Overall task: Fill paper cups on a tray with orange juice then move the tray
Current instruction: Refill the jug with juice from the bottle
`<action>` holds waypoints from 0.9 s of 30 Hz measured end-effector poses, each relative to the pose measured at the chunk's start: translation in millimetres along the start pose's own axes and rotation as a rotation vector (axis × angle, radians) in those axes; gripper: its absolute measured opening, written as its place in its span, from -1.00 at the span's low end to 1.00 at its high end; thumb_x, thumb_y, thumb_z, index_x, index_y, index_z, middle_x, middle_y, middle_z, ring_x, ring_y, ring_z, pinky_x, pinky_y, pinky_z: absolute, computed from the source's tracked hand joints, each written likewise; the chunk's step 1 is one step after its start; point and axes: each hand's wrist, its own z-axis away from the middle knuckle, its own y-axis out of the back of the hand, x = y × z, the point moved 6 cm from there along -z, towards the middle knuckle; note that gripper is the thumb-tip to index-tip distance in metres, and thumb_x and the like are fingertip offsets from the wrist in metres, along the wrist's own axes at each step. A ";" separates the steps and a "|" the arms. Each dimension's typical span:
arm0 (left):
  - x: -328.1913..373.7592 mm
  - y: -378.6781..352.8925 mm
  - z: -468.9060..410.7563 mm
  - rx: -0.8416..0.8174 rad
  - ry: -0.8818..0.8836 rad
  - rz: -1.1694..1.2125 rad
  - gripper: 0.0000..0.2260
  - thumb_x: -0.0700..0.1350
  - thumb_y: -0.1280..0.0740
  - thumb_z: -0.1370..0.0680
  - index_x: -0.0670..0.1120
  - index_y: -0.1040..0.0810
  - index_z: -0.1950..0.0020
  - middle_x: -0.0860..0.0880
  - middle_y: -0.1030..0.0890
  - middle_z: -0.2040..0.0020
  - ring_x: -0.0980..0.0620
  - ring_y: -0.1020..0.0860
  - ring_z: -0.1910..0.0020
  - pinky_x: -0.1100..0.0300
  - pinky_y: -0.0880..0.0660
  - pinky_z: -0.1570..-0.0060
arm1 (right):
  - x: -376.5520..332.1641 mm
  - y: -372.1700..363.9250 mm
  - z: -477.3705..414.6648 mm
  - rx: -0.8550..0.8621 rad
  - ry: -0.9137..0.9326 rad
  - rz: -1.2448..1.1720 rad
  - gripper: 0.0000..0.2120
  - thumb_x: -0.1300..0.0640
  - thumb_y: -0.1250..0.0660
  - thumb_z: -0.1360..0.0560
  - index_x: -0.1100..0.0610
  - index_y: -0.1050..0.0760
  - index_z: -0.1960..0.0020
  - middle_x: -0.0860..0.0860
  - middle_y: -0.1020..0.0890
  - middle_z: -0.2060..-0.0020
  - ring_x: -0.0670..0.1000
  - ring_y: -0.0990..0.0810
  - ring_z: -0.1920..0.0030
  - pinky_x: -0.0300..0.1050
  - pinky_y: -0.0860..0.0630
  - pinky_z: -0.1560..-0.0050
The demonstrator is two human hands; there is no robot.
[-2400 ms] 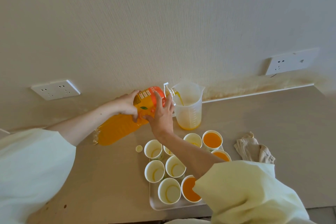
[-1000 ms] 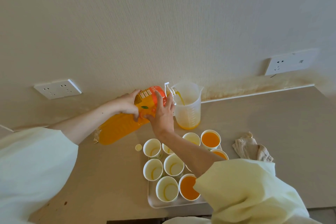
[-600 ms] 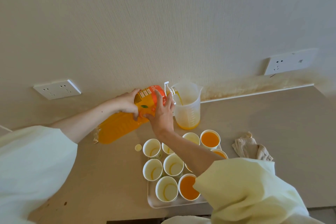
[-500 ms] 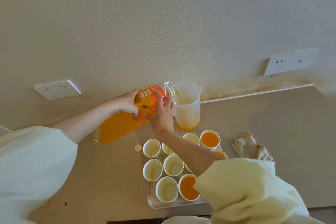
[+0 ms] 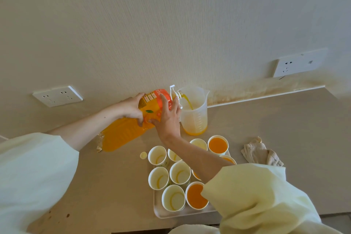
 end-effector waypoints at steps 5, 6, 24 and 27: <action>0.8 -0.2 1.8 -0.012 0.002 0.017 0.11 -0.22 -0.59 -0.24 0.06 0.08 -0.56 -0.13 -0.33 -0.41 -0.21 -0.38 -0.31 -0.11 -0.50 -0.16 | -0.4 -0.1 0.5 -0.015 -0.001 0.001 -0.15 0.11 -0.48 -0.44 -0.08 -0.04 -0.55 0.20 0.10 -0.55 0.22 0.09 -0.54 0.07 -0.28 -0.39; 1.1 -0.4 1.9 -0.014 0.002 0.021 0.10 -0.23 -0.59 -0.24 0.06 0.08 -0.56 -0.13 -0.33 -0.41 -0.21 -0.38 -0.31 -0.11 -0.50 -0.17 | -0.4 0.6 0.8 -0.018 -0.002 0.000 -0.15 0.11 -0.48 -0.44 -0.08 -0.04 -0.56 0.20 0.09 -0.55 0.22 0.09 -0.54 0.06 -0.27 -0.39; 2.3 -0.4 5.3 -0.021 0.013 0.017 0.09 -0.25 -0.57 -0.27 0.03 0.10 -0.56 -0.14 -0.31 -0.44 -0.21 -0.37 -0.33 -0.04 -0.49 -0.14 | -2.0 2.9 2.6 -0.032 -0.002 -0.007 -0.14 0.10 -0.48 -0.44 -0.07 -0.04 -0.56 0.19 0.09 -0.55 0.21 0.09 -0.54 0.02 -0.24 -0.41; 2.9 -0.7 5.0 -0.019 0.014 0.018 0.10 -0.24 -0.58 -0.26 0.04 0.10 -0.56 -0.14 -0.32 -0.43 -0.21 -0.37 -0.33 -0.07 -0.49 -0.16 | -1.7 3.0 2.8 -0.032 -0.002 -0.009 -0.14 0.10 -0.48 -0.44 -0.07 -0.03 -0.56 0.19 0.10 -0.55 0.20 0.10 -0.55 0.02 -0.23 -0.41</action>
